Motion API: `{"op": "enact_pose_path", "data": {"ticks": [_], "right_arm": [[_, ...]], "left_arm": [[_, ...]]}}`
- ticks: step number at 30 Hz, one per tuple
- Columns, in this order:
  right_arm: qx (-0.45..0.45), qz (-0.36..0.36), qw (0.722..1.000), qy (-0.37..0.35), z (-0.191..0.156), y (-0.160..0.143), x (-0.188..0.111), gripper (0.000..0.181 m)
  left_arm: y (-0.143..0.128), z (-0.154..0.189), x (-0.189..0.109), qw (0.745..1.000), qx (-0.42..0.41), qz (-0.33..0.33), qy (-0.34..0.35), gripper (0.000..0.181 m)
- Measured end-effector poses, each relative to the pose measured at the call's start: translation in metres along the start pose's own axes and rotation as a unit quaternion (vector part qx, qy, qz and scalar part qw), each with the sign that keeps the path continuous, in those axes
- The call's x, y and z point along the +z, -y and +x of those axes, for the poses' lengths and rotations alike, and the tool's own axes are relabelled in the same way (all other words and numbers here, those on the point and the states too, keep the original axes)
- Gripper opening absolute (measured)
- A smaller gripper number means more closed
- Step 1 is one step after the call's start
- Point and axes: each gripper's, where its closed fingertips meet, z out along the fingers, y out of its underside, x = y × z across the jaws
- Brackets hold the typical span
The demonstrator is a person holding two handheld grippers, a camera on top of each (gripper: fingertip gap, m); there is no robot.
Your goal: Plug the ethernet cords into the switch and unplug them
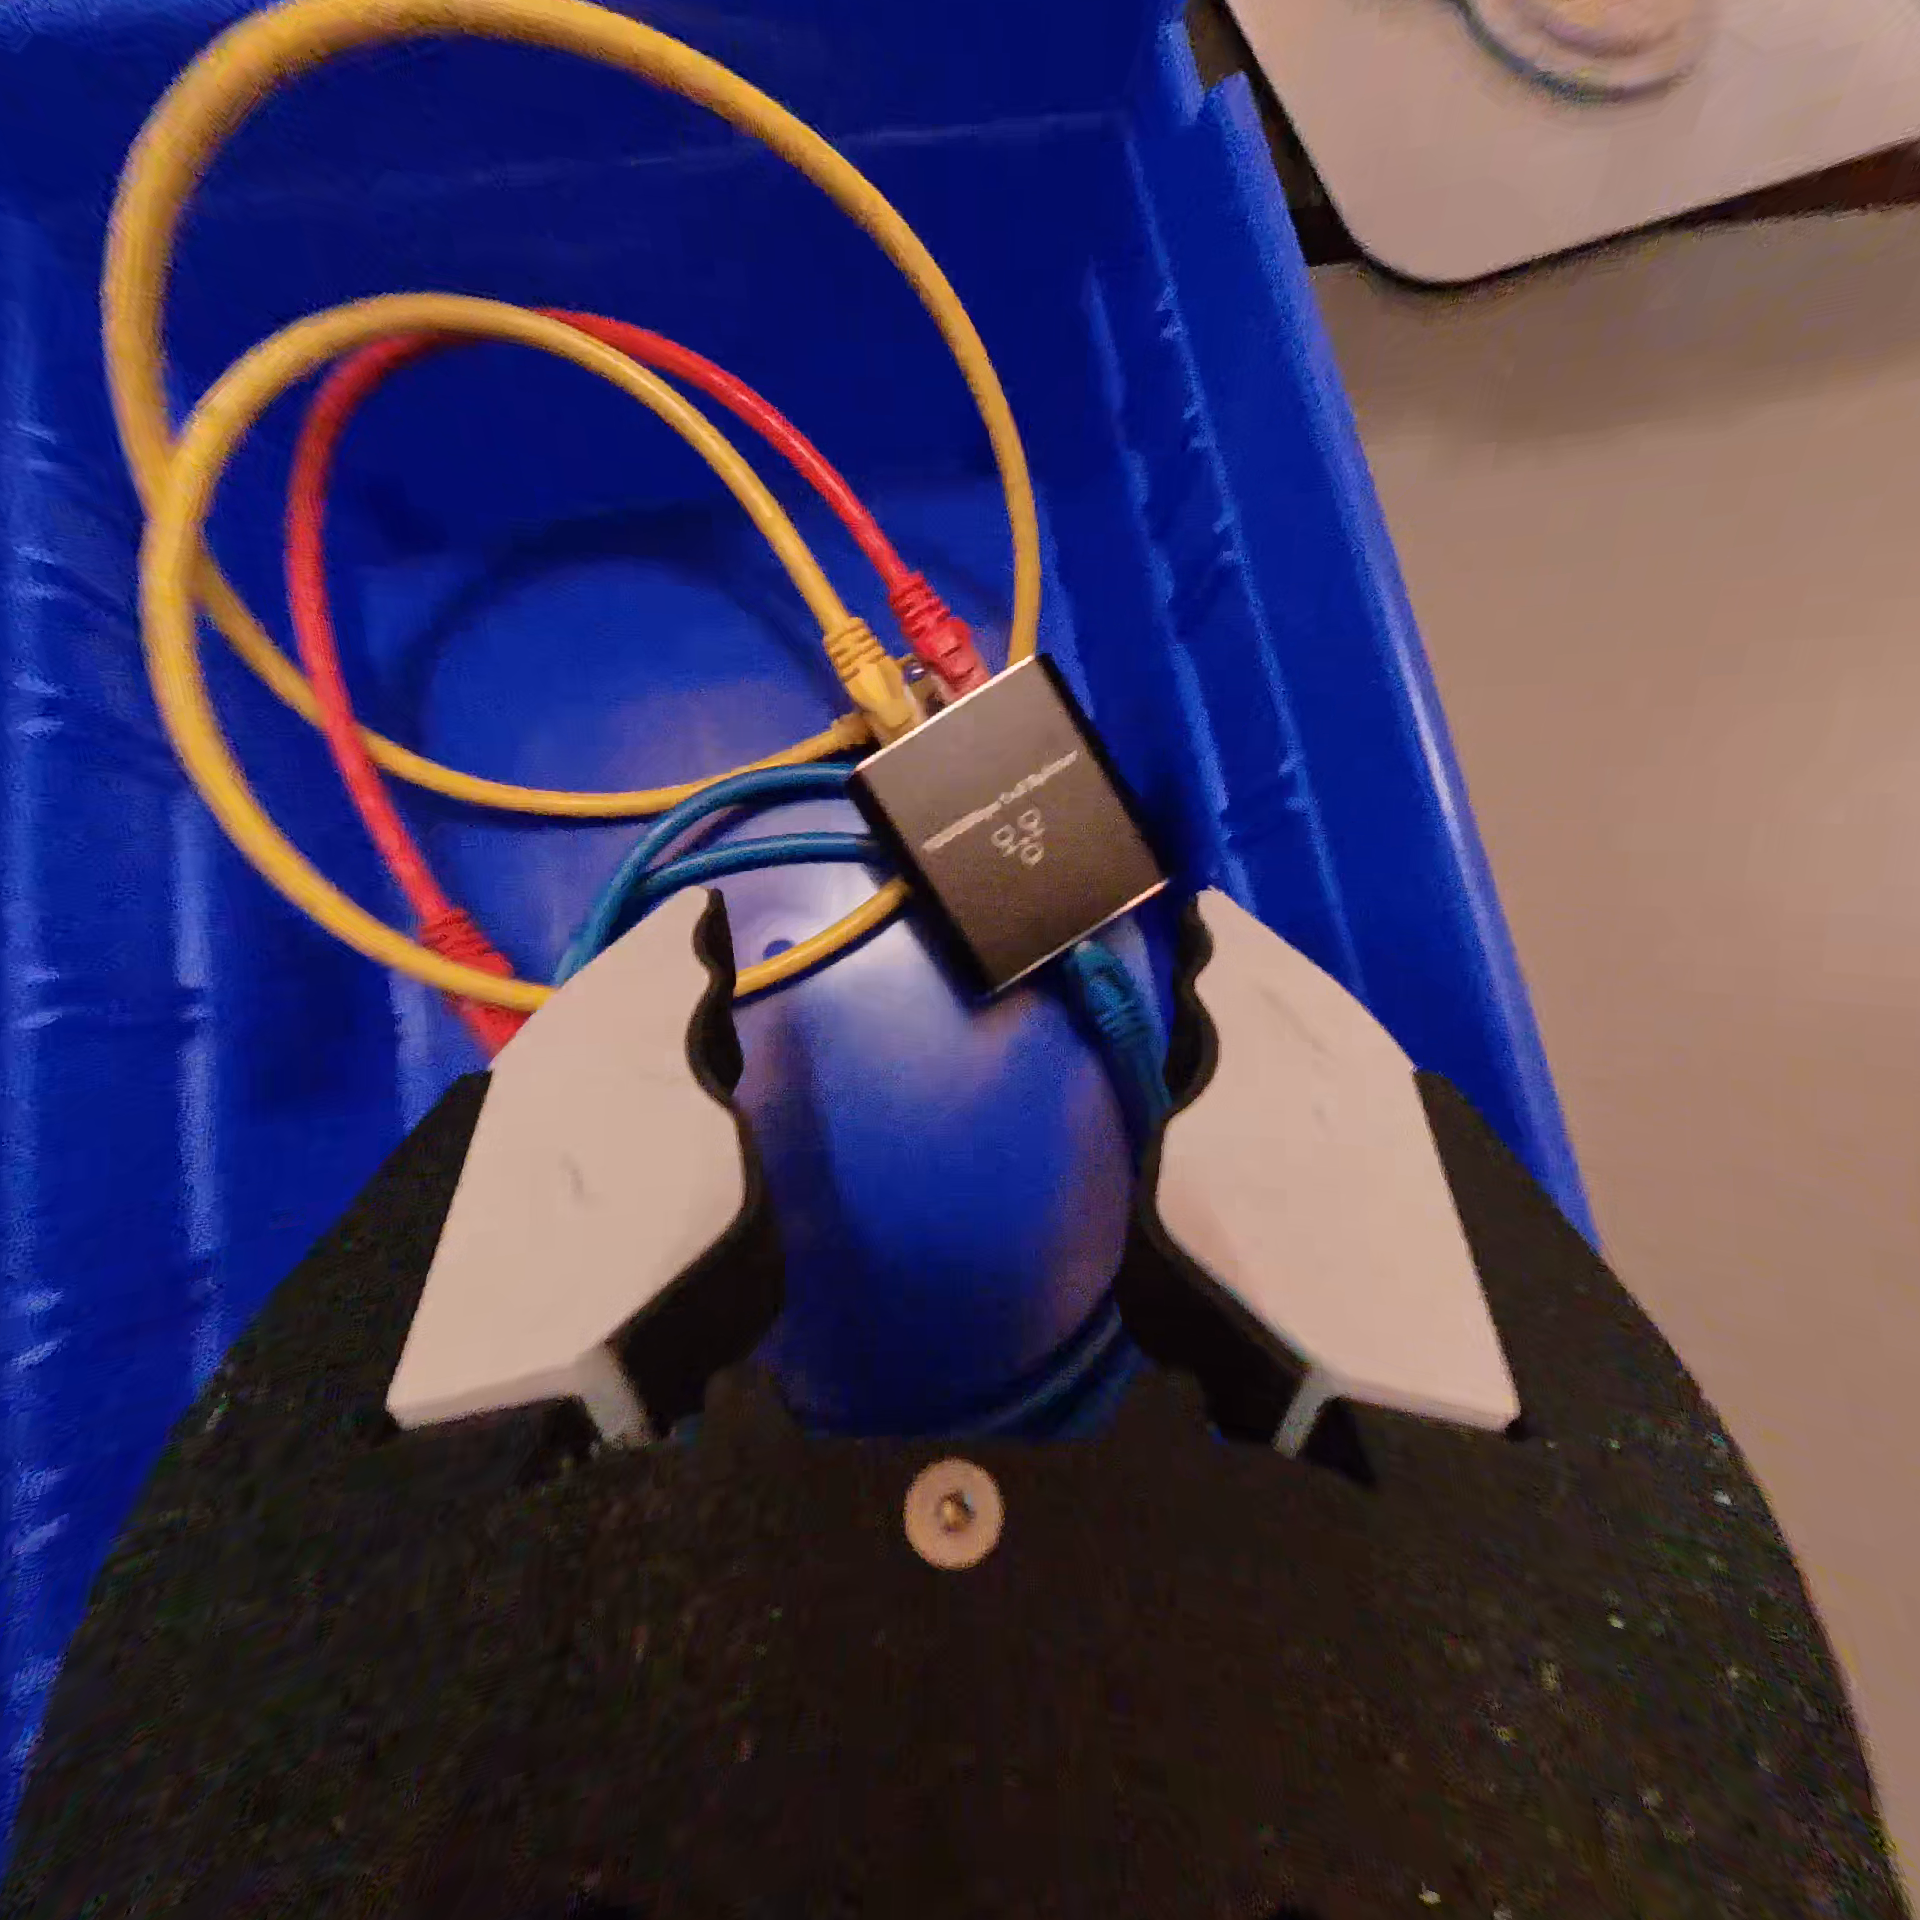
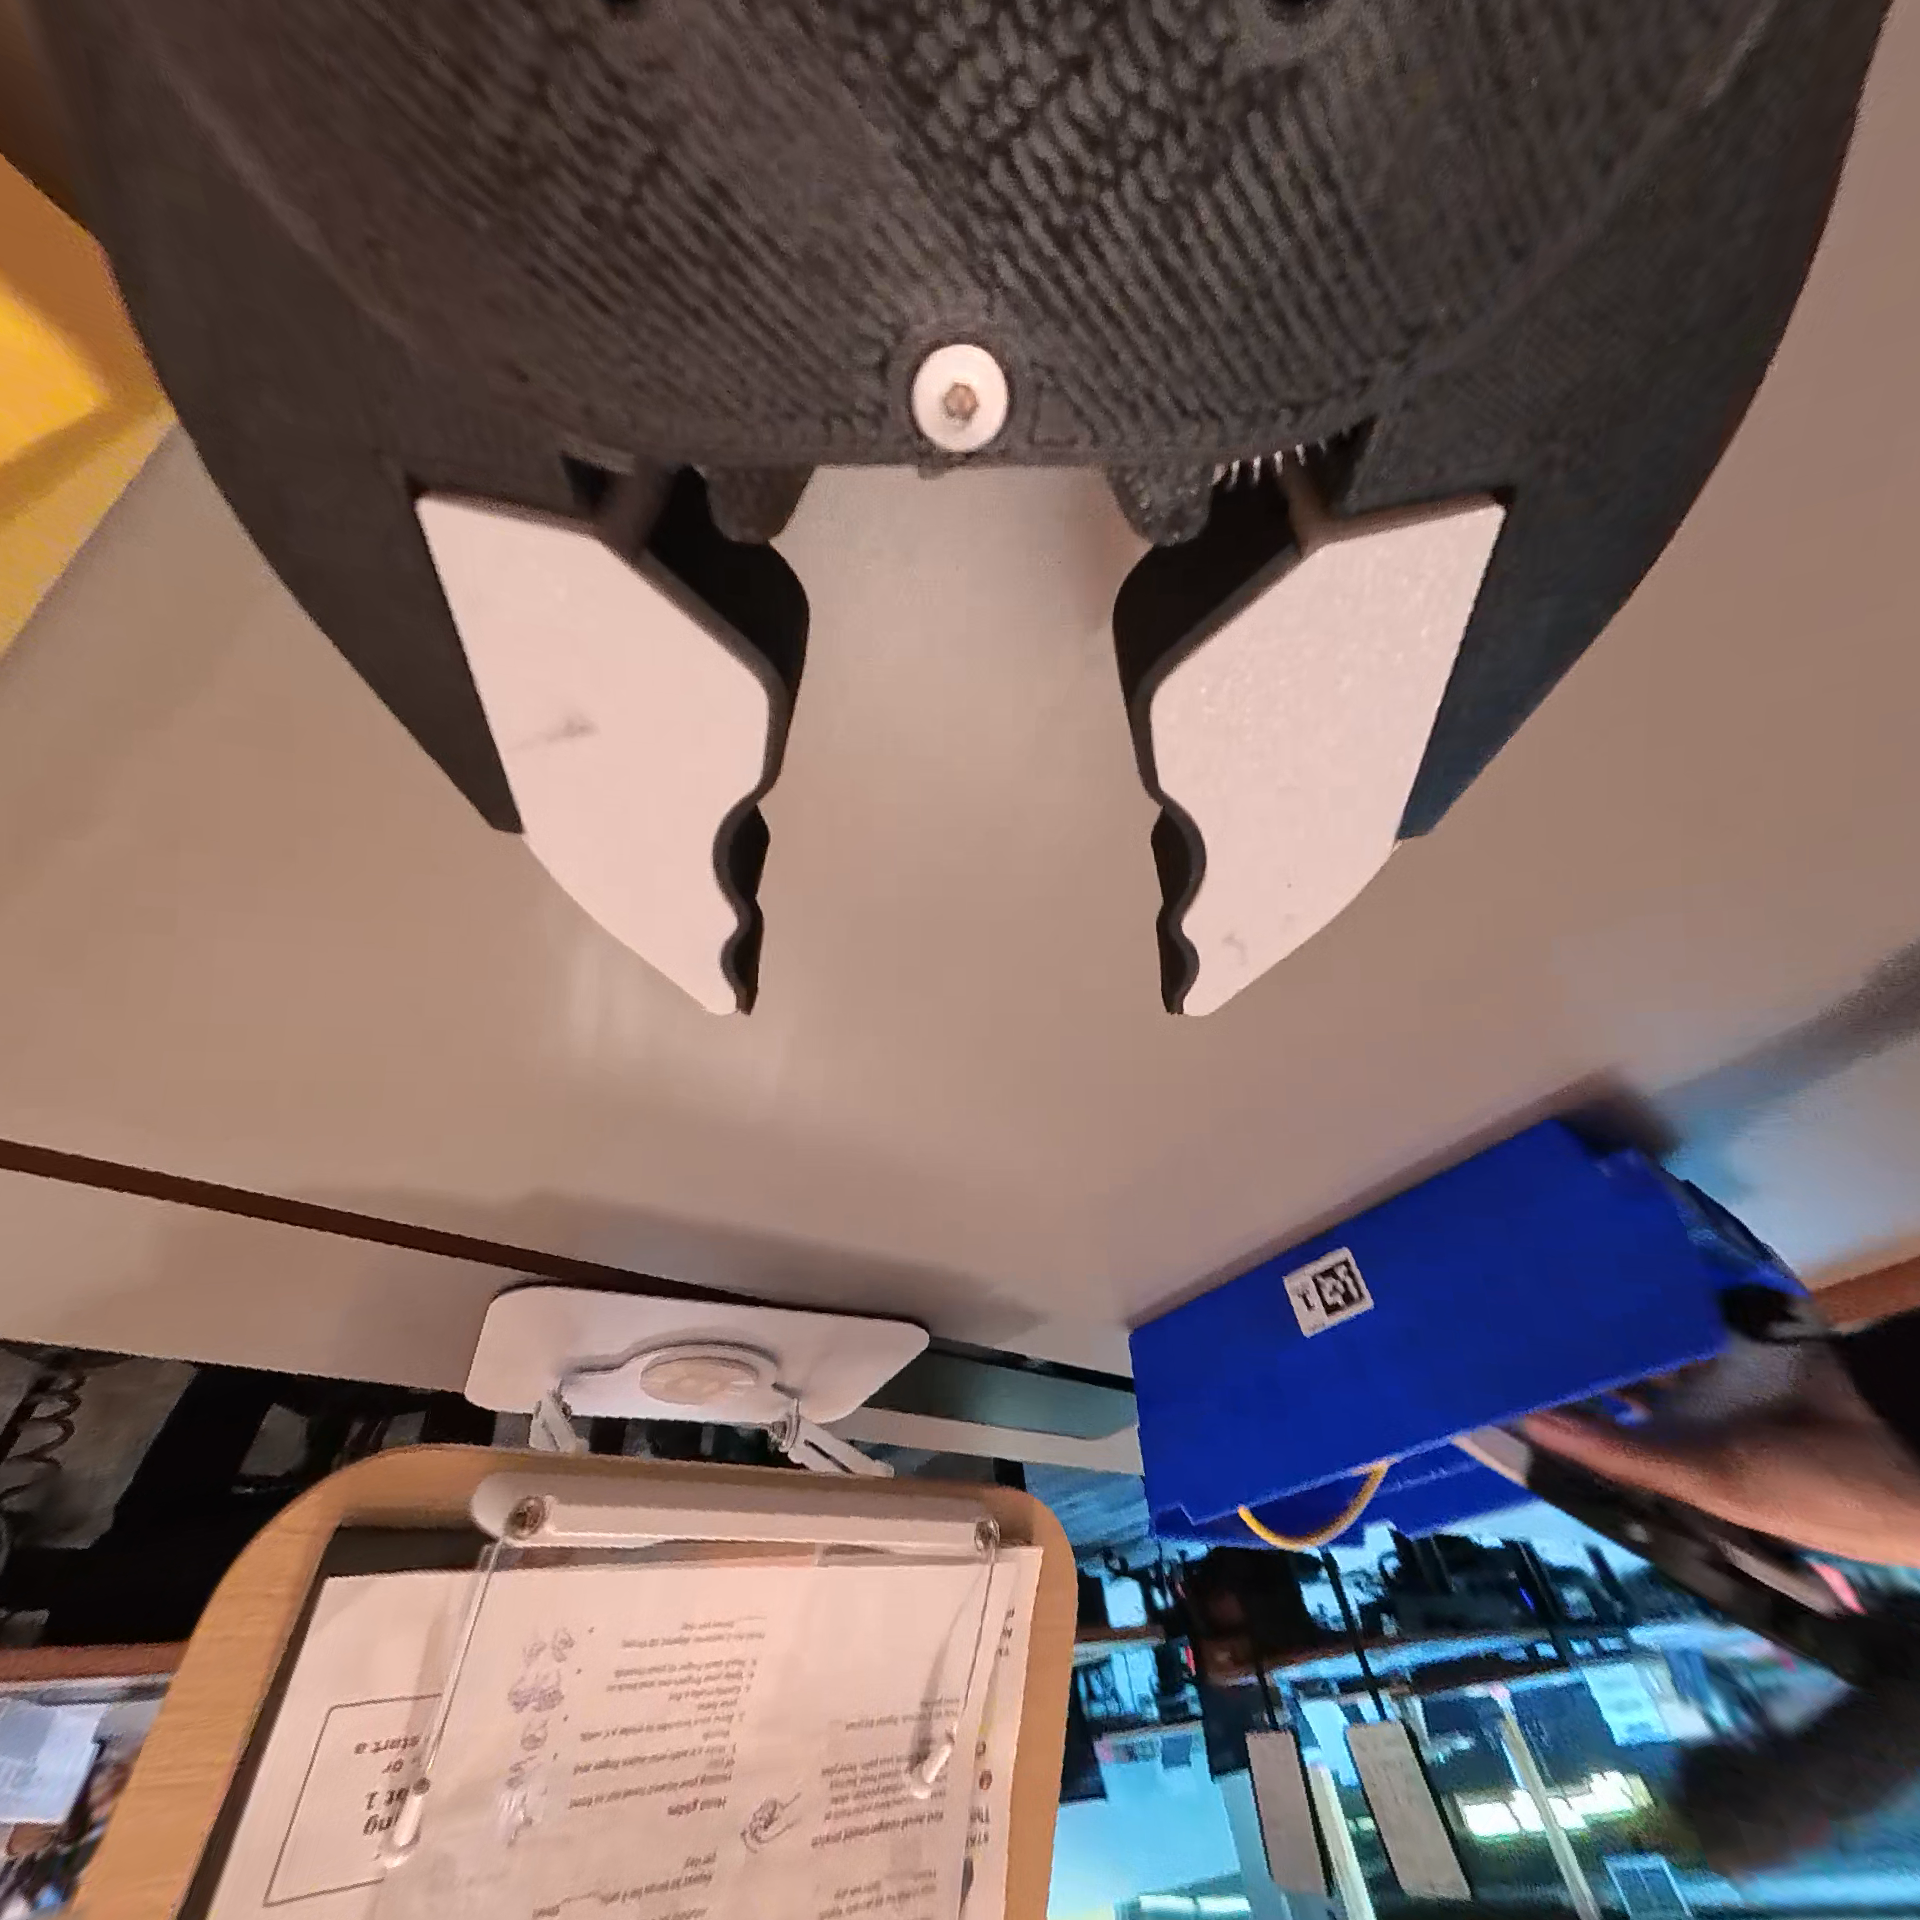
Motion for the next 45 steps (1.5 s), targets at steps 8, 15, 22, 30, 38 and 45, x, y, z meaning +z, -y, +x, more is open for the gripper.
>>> {"op": "enact_pose_path", "data": {"ticks": [8,15,22,30,38,45], "right_arm": [[0.052,0.062,0.996,0.036,0.001,0.011,-0.014,0.066],[0.067,0.058,0.995,0.048,0.000,0.010,-0.012,0.066],[0.077,0.058,0.994,0.054,0.000,0.010,-0.012,0.065],[0.104,0.076,0.989,0.070,0.000,0.014,-0.013,0.063],[0.099,0.086,0.988,0.080,-0.005,0.016,-0.014,0.063],[0.046,0.098,0.984,0.142,-0.042,0.033,-0.024,0.075]], "left_arm": [[-0.008,0.017,0.026,0.933,-0.251,-0.112,-0.231,0.072],[-0.015,0.030,0.026,0.883,-0.321,-0.101,-0.326,0.066],[-0.008,0.024,0.036,0.867,-0.375,-0.060,-0.322,0.033],[0.047,0.042,-0.038,0.842,-0.277,0.117,-0.448,0.026],[0.121,0.089,-0.178,0.844,-0.101,0.243,-0.466,0.025],[0.163,0.183,-0.319,0.806,0.027,0.306,-0.506,0.024]]}}
